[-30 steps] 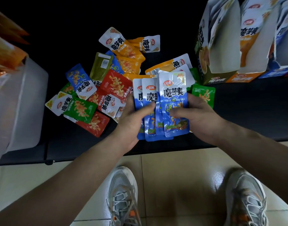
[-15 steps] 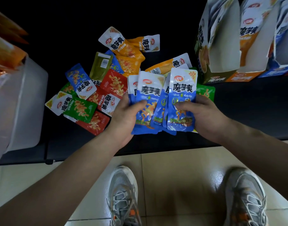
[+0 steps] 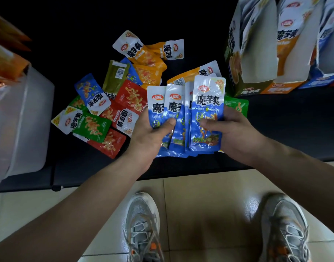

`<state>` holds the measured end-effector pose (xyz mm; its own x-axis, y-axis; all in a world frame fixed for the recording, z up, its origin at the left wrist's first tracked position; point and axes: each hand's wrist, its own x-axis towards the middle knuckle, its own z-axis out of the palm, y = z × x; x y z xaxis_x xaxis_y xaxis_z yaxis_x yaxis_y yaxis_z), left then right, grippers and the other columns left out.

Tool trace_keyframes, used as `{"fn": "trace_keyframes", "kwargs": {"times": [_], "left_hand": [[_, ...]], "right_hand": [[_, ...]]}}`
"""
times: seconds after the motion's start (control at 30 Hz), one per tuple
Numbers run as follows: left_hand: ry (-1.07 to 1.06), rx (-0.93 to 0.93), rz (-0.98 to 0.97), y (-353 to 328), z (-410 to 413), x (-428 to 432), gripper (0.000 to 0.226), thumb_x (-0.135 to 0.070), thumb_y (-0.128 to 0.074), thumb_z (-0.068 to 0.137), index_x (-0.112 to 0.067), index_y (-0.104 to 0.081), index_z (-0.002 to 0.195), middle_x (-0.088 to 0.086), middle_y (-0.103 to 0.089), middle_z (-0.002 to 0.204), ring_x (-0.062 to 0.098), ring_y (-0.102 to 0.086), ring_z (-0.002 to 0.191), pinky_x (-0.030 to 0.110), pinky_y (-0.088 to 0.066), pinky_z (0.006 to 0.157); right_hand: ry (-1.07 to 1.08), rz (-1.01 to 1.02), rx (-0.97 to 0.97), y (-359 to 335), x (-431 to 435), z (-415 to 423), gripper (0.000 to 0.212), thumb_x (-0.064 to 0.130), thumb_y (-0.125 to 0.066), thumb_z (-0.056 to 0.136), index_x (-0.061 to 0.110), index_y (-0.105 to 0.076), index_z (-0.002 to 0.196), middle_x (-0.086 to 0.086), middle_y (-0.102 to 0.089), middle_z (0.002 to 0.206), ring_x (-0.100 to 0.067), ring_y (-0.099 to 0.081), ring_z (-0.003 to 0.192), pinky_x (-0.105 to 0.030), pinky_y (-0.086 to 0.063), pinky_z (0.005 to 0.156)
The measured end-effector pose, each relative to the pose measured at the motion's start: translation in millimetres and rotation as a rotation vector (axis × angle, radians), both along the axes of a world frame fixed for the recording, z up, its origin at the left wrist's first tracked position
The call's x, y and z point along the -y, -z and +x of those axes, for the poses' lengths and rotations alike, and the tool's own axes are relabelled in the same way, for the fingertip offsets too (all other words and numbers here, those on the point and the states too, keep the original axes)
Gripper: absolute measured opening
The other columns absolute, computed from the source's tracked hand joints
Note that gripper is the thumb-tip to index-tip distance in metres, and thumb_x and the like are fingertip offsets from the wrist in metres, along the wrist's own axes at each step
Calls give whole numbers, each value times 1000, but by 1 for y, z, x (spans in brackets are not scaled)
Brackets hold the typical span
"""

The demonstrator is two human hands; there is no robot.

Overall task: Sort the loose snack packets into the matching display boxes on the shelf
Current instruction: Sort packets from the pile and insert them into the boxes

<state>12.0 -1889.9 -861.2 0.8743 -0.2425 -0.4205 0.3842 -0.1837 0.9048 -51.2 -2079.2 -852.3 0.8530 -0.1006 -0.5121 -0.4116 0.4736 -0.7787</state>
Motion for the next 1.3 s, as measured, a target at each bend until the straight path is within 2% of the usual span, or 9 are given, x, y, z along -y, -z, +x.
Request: {"fn": "trace_keyframes", "kwargs": {"times": [0.2,0.3,0.47,0.7,0.83,0.97,1.03,1.17,1.3], "left_hand": [[-49,-149,-110,-5,-8,12,47,-40,-66,82,-20,-64,124,4,-72,122,28,-65,119,58,-46,106],[-16,-156,-139,-6,-12,22,72,-49,-73,80,-19,-50,141,4,-67,132,25,-65,121,55,-51,102],[129,-73,-97,-7,-16,32,53,-37,-65,84,-27,-49,134,2,-69,125,22,-69,113,53,-54,98],[332,-17,37,-18,-12,39,43,-23,-68,86,-22,-57,128,4,-73,117,20,-71,108,43,-56,96],[326,22,188,-45,-3,56,33,-15,-75,88,-19,-64,119,-8,-78,100,12,-75,90,38,-57,85],[435,74,320,-87,18,85,55,-40,-83,70,-29,-64,120,-11,-77,105,13,-75,93,43,-57,90],[470,141,340,-102,28,113,47,-36,-83,74,-30,-65,117,-9,-77,106,13,-75,93,43,-58,90],[462,268,324,-112,41,194,34,-26,-85,78,-31,-65,105,-11,-76,99,10,-75,85,42,-60,87],[395,294,265,-96,46,280,61,-42,-85,50,-24,-69,106,-8,-78,95,14,-76,84,44,-61,85]], "right_hand": [[59,88,-23,-2,-14,4,39,-6,-58,91,1,-60,129,-18,-70,118,-35,-70,105,-47,-59,85],[117,95,-21,-3,-27,7,38,-9,-54,91,1,-59,128,-17,-73,109,-34,-72,96,-44,-61,77],[175,73,-51,-3,-33,10,32,-6,-52,89,2,-67,116,-23,-73,105,-40,-71,98,-51,-59,85],[-70,-99,-6,-18,-6,-3,29,9,-46,101,20,-62,123,-4,-71,104,-22,-67,100,-36,-54,89],[-167,-457,0,-34,38,-7,15,36,-47,103,40,-61,108,20,-64,106,-6,-61,102,-22,-48,90],[5,-758,83,-44,102,-14,14,29,-54,99,34,-63,109,17,-64,95,-7,-62,91,-30,-50,87],[57,-926,90,-44,137,-21,14,27,-55,97,31,-63,108,14,-64,96,-8,-60,86,-32,-50,86],[127,-1310,-33,-30,201,-40,27,23,-57,92,23,-64,117,-2,-59,114,-26,-60,102,-37,-50,88],[19,-1486,-43,-11,239,-59,50,16,-59,84,18,-56,135,-8,-51,131,-39,-53,115,-44,-48,97]]}}
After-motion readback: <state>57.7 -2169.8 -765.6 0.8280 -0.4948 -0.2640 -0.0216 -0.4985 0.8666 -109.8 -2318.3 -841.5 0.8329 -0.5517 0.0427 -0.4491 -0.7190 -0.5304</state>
